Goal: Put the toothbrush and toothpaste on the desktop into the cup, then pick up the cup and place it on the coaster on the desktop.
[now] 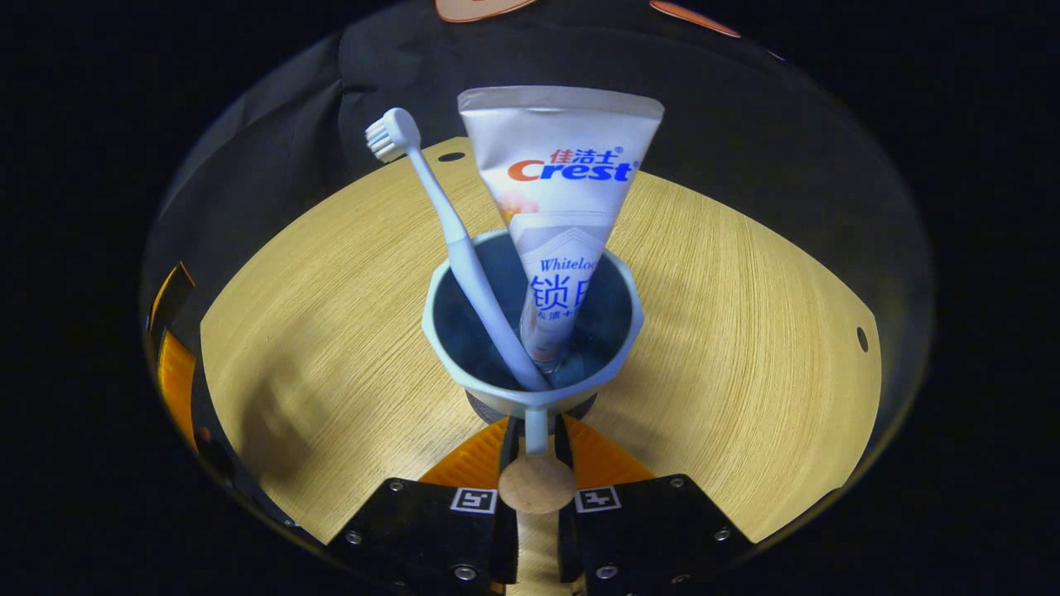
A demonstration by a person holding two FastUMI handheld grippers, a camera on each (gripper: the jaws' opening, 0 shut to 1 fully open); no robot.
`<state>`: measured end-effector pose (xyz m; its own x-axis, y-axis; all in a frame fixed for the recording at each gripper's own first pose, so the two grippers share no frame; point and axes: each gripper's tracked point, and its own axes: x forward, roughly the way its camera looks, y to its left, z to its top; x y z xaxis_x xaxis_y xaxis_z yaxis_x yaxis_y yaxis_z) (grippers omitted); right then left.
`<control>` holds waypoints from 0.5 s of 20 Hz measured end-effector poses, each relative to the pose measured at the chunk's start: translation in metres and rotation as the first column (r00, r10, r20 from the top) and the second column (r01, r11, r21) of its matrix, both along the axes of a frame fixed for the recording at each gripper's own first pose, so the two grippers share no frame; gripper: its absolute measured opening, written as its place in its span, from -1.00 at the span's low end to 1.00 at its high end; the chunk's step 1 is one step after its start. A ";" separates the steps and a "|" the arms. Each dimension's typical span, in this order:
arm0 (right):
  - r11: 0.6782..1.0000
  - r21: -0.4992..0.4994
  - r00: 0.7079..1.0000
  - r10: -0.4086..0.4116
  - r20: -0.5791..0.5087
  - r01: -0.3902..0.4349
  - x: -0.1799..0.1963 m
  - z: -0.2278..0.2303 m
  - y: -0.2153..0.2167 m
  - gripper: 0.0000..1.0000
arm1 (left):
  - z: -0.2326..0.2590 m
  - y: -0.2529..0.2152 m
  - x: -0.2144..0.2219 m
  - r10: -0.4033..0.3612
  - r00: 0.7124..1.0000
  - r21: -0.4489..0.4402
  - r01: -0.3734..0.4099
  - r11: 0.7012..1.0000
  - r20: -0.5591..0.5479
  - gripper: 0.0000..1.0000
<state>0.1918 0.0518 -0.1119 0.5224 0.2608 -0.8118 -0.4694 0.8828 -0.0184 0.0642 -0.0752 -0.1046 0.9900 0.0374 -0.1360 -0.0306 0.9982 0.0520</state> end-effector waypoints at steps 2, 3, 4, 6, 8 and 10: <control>1.000 0.008 1.000 0.003 0.002 -0.003 0.000 0.001 -0.001 -0.58 | -0.002 -0.002 0.000 -0.001 1.000 -0.004 0.001 1.000 -0.004 0.91; 1.000 0.016 1.000 0.000 0.012 -0.001 -0.001 0.003 -0.002 -0.54 | -0.001 -0.002 0.000 -0.003 1.000 -0.004 0.003 1.000 -0.007 0.92; 1.000 0.029 0.999 0.000 0.034 -0.001 0.002 0.006 -0.001 -0.49 | -0.001 -0.003 0.000 -0.003 1.000 -0.002 0.003 1.000 -0.009 0.92; 0.998 0.059 0.997 0.003 0.081 -0.008 0.007 0.011 -0.001 -0.41 | 0.000 -0.007 0.001 -0.005 1.000 -0.001 0.005 1.000 -0.007 0.92; 0.996 0.088 0.990 -0.003 0.140 -0.010 0.014 0.018 -0.004 -0.24 | 0.004 -0.010 0.002 -0.006 1.000 -0.004 0.006 1.000 -0.001 0.92; 0.994 0.109 0.981 -0.010 0.195 -0.011 0.019 0.022 -0.005 -0.05 | 0.010 -0.012 0.002 -0.007 1.000 -0.008 0.007 1.000 0.007 0.91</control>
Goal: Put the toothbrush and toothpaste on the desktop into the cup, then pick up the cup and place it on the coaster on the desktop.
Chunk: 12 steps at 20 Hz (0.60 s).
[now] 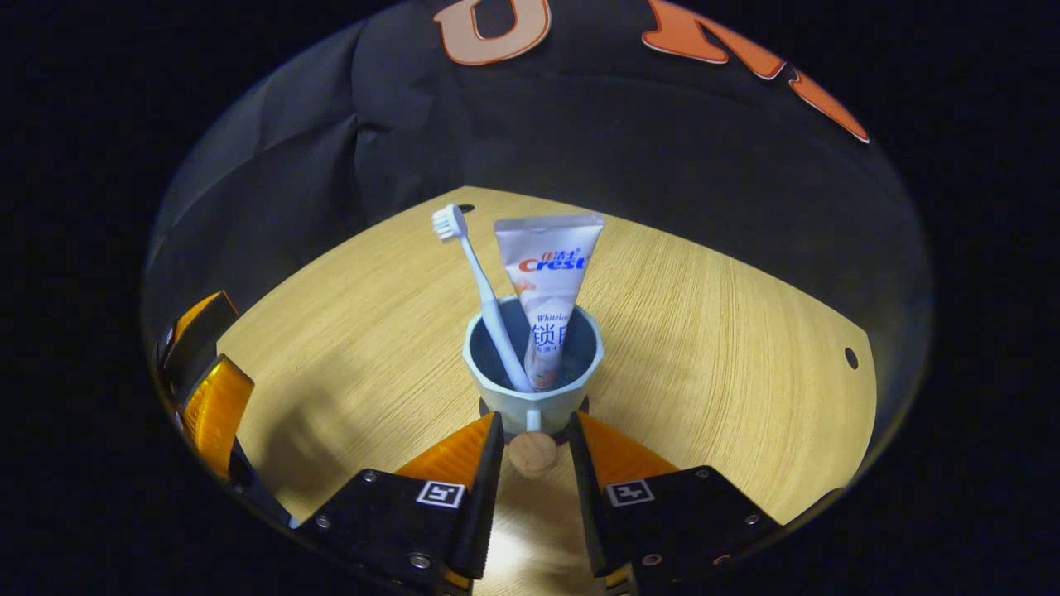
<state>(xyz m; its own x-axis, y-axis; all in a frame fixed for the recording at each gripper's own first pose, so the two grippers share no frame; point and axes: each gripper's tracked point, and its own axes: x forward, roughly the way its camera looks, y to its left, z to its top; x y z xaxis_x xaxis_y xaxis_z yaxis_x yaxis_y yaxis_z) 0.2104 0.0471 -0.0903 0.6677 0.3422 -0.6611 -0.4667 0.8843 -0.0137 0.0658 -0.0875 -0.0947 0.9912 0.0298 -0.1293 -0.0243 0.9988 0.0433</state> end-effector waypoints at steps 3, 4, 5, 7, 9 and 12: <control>1.000 0.031 0.997 0.001 0.080 -0.003 0.009 0.007 -0.003 0.17 | 0.008 -0.004 0.003 0.002 1.000 -0.008 -0.002 1.000 0.014 0.91; 0.999 0.042 0.995 -0.005 0.103 0.001 0.009 0.010 -0.003 0.27 | 0.011 -0.007 0.003 0.002 1.000 -0.012 -0.002 1.000 0.019 0.92; 0.999 0.049 0.992 -0.011 0.127 0.005 0.011 0.012 -0.004 0.24 | 0.014 -0.008 0.003 0.001 1.000 -0.016 -0.001 1.000 0.023 0.92; 0.999 0.049 0.981 -0.032 0.194 0.023 0.016 0.020 -0.012 0.44 | 0.018 -0.012 0.005 0.000 0.999 -0.019 0.001 1.000 0.032 0.96; 0.996 0.051 0.953 -0.085 0.292 0.073 0.016 0.033 -0.030 0.41 | 0.023 -0.018 0.009 -0.003 0.999 -0.018 0.004 1.000 0.044 0.92; 0.989 0.097 0.915 -0.139 0.378 0.110 0.011 0.049 -0.048 0.50 | 0.028 -0.028 0.011 -0.010 0.998 -0.020 0.011 1.000 0.055 0.92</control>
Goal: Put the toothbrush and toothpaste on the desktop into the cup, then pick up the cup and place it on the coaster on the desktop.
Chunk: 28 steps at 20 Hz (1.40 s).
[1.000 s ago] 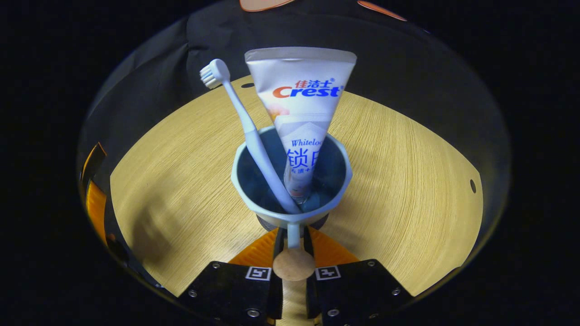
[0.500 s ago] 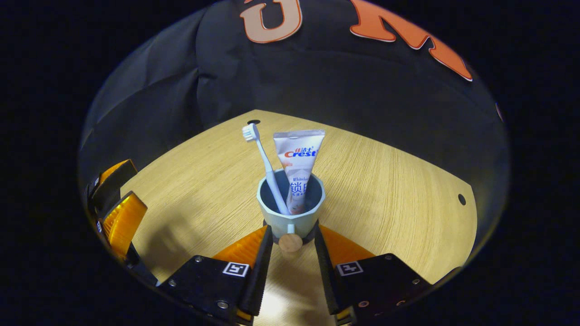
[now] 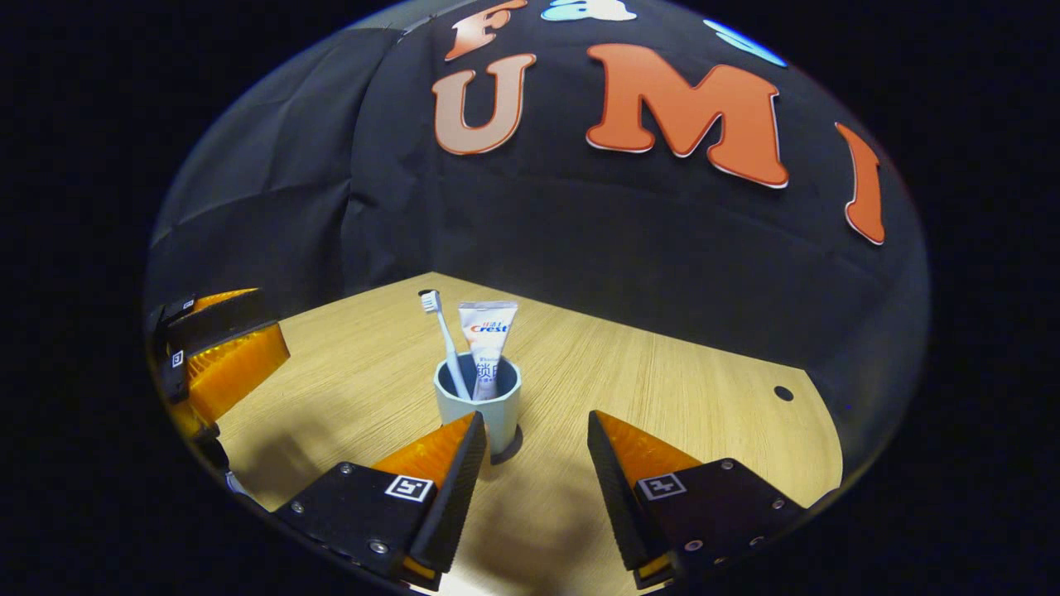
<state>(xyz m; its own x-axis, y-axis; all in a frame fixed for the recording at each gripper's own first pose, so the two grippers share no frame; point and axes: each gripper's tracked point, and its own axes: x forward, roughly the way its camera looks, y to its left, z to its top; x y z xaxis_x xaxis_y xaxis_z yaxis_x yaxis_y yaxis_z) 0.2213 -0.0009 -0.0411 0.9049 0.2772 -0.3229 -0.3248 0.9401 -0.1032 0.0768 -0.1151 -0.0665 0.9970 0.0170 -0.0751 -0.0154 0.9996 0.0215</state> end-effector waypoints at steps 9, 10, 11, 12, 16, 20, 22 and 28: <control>0.998 0.015 0.969 -0.070 0.238 0.068 -0.027 0.043 -0.045 0.50 | 0.013 -0.024 0.005 -0.016 0.999 -0.017 0.017 1.000 0.035 0.92; 0.997 0.018 0.965 -0.079 0.250 0.076 -0.029 0.045 -0.050 0.50 | 0.015 -0.025 0.006 -0.016 0.999 -0.017 0.017 1.000 0.038 0.96; 0.996 0.025 0.963 -0.087 0.256 0.084 -0.030 0.044 -0.055 0.50 | 0.016 -0.026 0.006 -0.013 0.999 -0.015 0.014 1.000 0.042 0.91; 0.995 0.035 0.961 -0.097 0.261 0.091 -0.032 0.044 -0.059 0.49 | 0.017 -0.029 0.008 -0.015 0.999 -0.013 0.016 1.000 0.045 0.91; 0.991 0.062 0.953 -0.130 0.273 0.118 -0.036 0.044 -0.077 0.50 | 0.024 -0.036 0.008 -0.022 0.997 -0.010 0.022 1.000 0.068 0.94; 0.988 0.083 0.945 -0.146 0.293 0.127 -0.043 0.048 -0.088 0.49 | 0.031 -0.042 0.008 -0.026 0.996 -0.013 0.027 1.000 0.089 0.91; 0.988 0.085 0.942 -0.147 0.300 0.127 -0.044 0.050 -0.091 0.50 | 0.032 -0.044 0.009 -0.026 0.995 -0.012 0.028 1.000 0.097 0.91; 0.985 0.103 0.939 -0.162 0.304 0.136 -0.047 0.049 -0.104 0.51 | 0.037 -0.048 0.007 -0.024 0.992 -0.021 0.026 0.999 0.122 0.94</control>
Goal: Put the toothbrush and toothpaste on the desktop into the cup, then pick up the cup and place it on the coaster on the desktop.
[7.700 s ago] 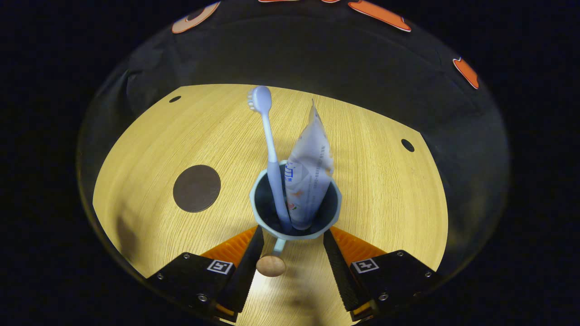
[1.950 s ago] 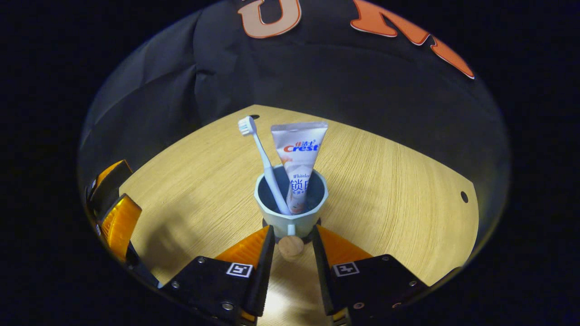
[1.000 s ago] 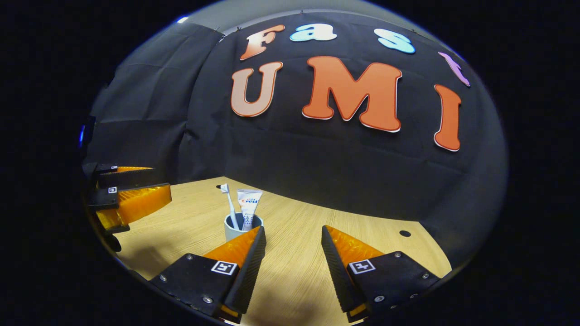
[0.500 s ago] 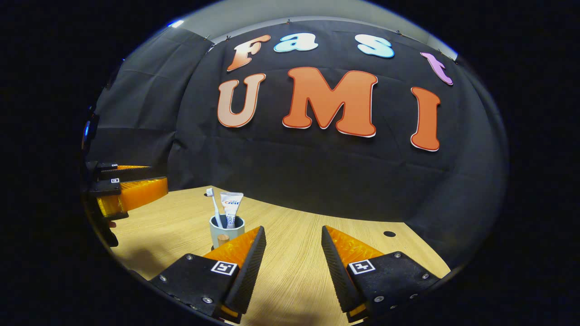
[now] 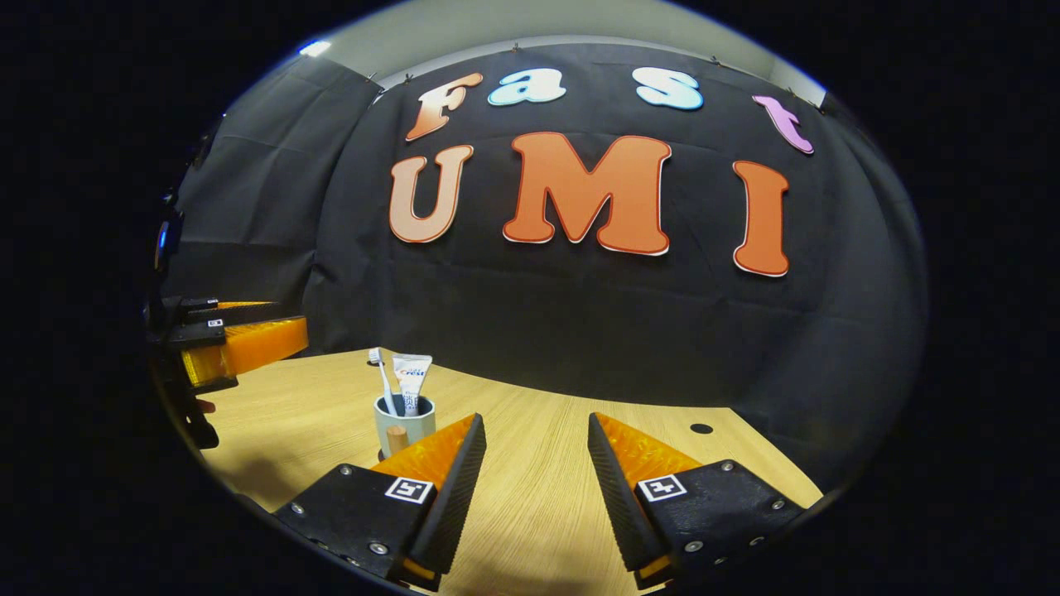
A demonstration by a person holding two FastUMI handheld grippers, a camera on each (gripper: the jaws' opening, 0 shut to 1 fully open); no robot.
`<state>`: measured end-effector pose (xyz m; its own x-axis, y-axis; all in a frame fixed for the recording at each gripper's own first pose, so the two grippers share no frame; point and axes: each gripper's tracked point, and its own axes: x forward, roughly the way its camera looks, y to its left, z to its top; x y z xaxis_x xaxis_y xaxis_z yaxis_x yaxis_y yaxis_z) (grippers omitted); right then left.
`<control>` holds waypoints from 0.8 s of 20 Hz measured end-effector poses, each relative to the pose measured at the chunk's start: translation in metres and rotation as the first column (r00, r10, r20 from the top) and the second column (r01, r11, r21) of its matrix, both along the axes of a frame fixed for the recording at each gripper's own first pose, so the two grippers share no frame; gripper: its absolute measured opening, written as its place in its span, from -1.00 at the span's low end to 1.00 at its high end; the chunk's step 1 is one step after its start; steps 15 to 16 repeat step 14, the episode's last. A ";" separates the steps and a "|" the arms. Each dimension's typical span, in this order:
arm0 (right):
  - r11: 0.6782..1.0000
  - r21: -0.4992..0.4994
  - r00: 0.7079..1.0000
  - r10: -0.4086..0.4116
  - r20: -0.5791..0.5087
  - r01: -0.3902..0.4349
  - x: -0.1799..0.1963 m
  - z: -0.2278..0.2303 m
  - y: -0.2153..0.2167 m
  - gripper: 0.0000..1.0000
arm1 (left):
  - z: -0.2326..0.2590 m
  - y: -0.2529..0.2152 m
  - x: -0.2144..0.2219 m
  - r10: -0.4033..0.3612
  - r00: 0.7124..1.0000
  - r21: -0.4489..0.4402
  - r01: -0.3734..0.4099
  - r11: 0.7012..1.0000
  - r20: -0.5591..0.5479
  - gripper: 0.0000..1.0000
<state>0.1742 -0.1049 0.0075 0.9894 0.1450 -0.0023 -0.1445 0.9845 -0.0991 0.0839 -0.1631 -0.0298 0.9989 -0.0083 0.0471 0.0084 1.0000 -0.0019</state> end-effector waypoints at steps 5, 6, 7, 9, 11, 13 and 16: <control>1.000 0.003 1.000 -0.007 0.009 0.007 0.000 -0.002 -0.005 0.50 | 0.002 0.000 0.002 0.007 1.000 -0.003 -0.007 1.000 0.012 0.94; 1.000 0.001 1.000 -0.008 0.013 0.008 -0.001 0.000 -0.006 0.51 | 0.001 -0.001 0.001 0.006 1.000 -0.004 -0.006 1.000 0.014 0.91; 1.000 0.001 1.000 -0.008 0.014 0.008 -0.001 0.000 -0.008 0.51 | 0.003 -0.001 0.002 0.007 1.000 -0.002 -0.007 1.000 0.017 0.91; 1.000 0.005 1.000 -0.008 0.015 0.008 -0.002 0.000 -0.010 0.50 | 0.004 -0.001 0.002 0.011 1.000 0.002 -0.011 1.000 0.024 0.94; 1.000 0.011 1.000 -0.008 0.012 0.008 -0.002 -0.001 -0.012 0.50 | 0.003 -0.003 0.003 0.009 1.000 0.003 -0.009 1.000 0.027 0.94; 1.000 0.011 1.000 -0.010 0.009 0.010 -0.001 -0.001 -0.013 0.50 | 0.003 -0.004 0.003 0.009 1.000 0.006 -0.010 1.000 0.030 0.94; 1.000 0.012 1.000 -0.013 0.011 0.012 -0.001 -0.002 -0.015 0.51 | 0.004 -0.004 0.003 0.009 0.999 0.006 -0.009 1.000 0.032 0.94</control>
